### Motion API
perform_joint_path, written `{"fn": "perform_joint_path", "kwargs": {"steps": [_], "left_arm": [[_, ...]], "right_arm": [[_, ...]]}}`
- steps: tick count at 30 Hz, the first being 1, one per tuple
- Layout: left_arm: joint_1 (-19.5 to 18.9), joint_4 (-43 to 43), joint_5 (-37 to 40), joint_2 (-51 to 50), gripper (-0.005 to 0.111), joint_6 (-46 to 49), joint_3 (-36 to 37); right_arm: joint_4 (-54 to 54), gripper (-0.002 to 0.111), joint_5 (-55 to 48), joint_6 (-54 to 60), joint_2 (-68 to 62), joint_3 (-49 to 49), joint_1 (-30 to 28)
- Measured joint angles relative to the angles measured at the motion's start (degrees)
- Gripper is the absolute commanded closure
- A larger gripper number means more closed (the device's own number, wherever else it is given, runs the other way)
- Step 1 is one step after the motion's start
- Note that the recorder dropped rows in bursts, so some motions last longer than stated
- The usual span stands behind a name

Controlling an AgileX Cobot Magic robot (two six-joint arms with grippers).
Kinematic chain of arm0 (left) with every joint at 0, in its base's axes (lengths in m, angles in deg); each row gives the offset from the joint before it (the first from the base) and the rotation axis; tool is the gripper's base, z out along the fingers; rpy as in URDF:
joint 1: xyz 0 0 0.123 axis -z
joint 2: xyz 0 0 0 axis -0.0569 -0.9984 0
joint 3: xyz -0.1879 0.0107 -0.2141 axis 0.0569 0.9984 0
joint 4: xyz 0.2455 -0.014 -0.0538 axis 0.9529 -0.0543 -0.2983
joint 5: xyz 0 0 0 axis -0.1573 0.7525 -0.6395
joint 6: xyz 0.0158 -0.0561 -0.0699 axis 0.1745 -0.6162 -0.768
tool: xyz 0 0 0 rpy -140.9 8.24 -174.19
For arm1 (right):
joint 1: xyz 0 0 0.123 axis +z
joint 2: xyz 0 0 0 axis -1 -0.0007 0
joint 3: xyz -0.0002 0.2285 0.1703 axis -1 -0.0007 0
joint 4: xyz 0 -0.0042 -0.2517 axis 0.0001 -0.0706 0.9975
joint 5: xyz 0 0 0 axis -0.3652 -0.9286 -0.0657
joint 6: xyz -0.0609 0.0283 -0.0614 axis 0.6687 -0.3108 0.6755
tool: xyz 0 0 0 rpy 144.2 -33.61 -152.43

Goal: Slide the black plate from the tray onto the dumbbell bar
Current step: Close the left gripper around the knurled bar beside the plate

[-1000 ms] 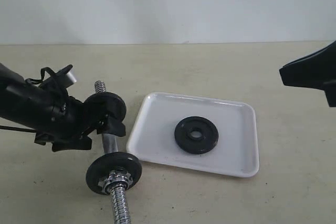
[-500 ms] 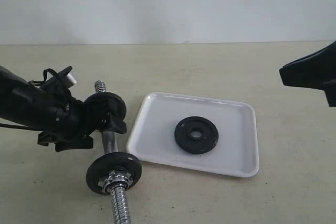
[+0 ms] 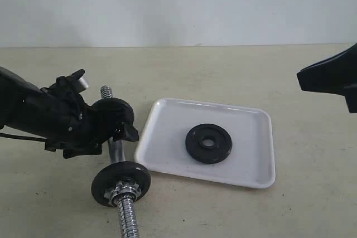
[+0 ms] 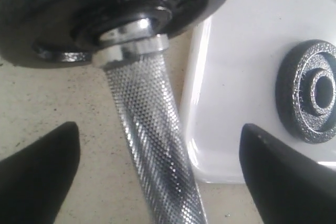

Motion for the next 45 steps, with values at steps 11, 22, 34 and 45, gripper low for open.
{"fn": "perform_joint_path", "kwargs": {"steps": [11, 22, 34, 45], "left_arm": [[0.82, -1.36, -2.73, 0.00, 0.029, 0.23, 0.00], [0.92, -2.28, -2.27, -2.85, 0.029, 0.23, -0.08], [0.92, -2.84, -0.34, -3.74, 0.033, 0.60, -0.83], [0.92, -3.05, 1.37, -4.56, 0.068, 1.29, -0.72]], "right_arm": [[0.00, 0.108, 0.08, -0.10, 0.00, 0.00, 0.00], [0.00, 0.108, 0.08, -0.10, 0.00, 0.00, 0.00], [0.11, 0.108, 0.08, -0.10, 0.00, 0.00, 0.00], [0.21, 0.108, 0.08, -0.10, 0.00, 0.00, 0.00]]}}
